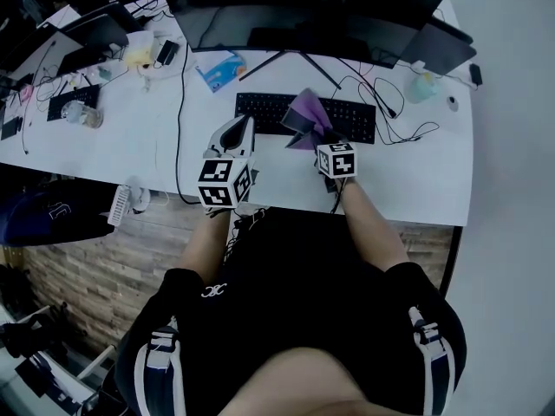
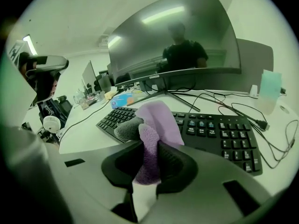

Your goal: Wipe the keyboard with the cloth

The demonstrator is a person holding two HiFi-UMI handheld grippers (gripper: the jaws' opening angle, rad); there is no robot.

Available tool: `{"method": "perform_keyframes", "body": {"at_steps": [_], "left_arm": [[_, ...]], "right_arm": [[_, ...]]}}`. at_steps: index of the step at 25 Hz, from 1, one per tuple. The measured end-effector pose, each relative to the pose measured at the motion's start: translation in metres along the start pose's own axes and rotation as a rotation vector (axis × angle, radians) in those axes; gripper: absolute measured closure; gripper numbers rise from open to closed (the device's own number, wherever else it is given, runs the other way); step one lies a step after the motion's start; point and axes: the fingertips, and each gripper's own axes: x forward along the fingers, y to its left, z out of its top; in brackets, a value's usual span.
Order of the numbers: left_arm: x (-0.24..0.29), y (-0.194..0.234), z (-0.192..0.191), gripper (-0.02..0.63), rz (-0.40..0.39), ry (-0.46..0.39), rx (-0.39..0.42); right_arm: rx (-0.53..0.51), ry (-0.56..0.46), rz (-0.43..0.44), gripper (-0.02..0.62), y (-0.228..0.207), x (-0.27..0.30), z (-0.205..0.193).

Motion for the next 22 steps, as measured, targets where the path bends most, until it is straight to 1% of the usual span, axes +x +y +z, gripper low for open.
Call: {"method": "perform_keyframes", "body": {"at_steps": [7,11,15,22], "left_arm": [[0.025,-0.031,0.009,0.593,-0.042,0.009,0.018],[0.038,-0.046,0.011,0.594,-0.059,0.007,0.023],[0.052,-0.059,0.01,0.593,-0.073,0.019,0.024],[0.074,-0.095,0.007,0.592,-0.131,0.032,0.04]], "right_arm": [[0.053,-0.008,-0.038,0.499,-0.04,-0.02,-0.006],[0.049,-0.003,-0.049,0.499,-0.057,-0.028,-0.009],[0.044,-0.007,-0.076,0.499,-0.076,-0.037,-0.011],[0.1,-0.016,-0.142,0.499,-0.121,-0.063,-0.025]]}}
